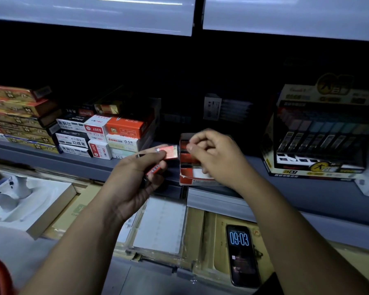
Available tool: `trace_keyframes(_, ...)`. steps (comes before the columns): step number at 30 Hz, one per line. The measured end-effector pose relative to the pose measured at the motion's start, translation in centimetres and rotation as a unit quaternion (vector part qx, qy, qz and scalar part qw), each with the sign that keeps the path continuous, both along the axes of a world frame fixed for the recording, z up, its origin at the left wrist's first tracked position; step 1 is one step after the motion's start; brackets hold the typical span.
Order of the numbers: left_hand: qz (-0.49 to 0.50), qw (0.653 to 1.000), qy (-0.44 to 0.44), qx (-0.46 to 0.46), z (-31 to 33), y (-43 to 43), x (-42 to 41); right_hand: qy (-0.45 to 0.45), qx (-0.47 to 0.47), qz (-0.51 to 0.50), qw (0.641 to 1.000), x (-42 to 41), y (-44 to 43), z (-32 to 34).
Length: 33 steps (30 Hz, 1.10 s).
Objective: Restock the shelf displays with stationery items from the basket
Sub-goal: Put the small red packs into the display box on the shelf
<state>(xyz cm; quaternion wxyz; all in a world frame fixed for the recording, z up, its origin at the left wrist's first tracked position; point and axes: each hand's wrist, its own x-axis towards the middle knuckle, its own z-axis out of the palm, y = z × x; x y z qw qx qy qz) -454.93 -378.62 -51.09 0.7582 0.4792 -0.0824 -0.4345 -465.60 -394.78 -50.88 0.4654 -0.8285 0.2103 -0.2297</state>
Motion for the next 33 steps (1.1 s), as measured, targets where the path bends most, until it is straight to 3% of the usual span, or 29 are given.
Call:
trace_keyframes(3, -0.010, 1.000, -0.027, 0.009, -0.2, 0.0, 0.0, -0.049, 0.090, 0.046, 0.994, -0.2, 0.7, 0.8)
trace_keyframes(6, -0.034, 0.998, -0.053, 0.010, -0.4, -0.2, -0.4, -0.050, 0.105, 0.079, 0.990, -0.3, 1.2, 0.9)
trace_keyframes(10, -0.015, 0.999, -0.040, 0.015, -0.1, -0.4, -0.8, -0.037, 0.116, 0.044, 0.992, -0.7, 1.0, 1.3)
trace_keyframes(14, 0.019, 1.000, 0.006, -0.014, 0.2, -0.5, -0.9, 0.014, 0.077, 0.004, 0.997, -1.7, 0.0, 1.7)
trace_keyframes(24, 0.033, 0.991, 0.092, -0.090, 0.4, -0.9, -0.7, 0.147, -0.067, 0.028, 0.986, -2.1, -1.3, 0.9)
trace_keyframes(33, 0.054, 0.991, 0.112, -0.056, -0.4, -0.3, -0.1, 0.169, -0.059, 0.076, 0.981, -1.8, -2.1, 0.6)
